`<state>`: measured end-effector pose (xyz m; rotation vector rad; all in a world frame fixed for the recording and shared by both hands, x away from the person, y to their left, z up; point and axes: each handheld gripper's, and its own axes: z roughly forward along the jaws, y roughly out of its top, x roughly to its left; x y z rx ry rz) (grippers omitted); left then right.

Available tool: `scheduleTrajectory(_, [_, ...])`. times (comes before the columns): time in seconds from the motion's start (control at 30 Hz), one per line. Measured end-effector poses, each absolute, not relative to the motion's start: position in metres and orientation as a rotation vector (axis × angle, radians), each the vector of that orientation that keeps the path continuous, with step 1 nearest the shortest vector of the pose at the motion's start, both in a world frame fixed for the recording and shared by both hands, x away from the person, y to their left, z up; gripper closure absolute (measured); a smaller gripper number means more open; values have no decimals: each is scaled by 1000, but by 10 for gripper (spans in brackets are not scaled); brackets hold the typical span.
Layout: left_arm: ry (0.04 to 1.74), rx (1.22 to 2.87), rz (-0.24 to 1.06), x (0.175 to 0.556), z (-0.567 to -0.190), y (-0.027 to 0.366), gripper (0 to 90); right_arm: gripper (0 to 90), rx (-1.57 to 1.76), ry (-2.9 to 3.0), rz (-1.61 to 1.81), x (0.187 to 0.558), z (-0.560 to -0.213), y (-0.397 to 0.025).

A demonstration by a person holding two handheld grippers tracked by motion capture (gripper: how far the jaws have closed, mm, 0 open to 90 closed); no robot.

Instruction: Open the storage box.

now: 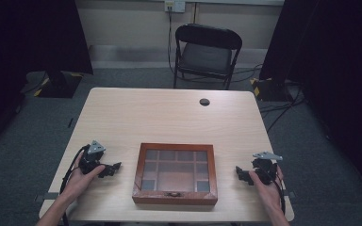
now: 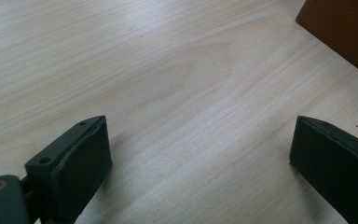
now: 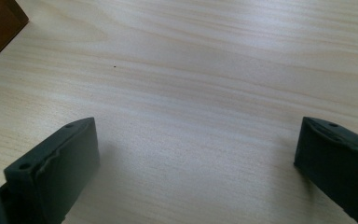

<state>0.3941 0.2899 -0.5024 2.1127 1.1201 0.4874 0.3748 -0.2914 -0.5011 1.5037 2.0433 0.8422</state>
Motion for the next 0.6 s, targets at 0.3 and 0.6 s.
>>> scheduleTrajectory(0.3, [1120,2112,487,394,-502,290,44,202,1485,2029,863,372,-495,-292])
scheduleTrajectory(0.6, [1120,2112,488,394,-502,290,44,242,1478,2077,1003,368,-482,-292])
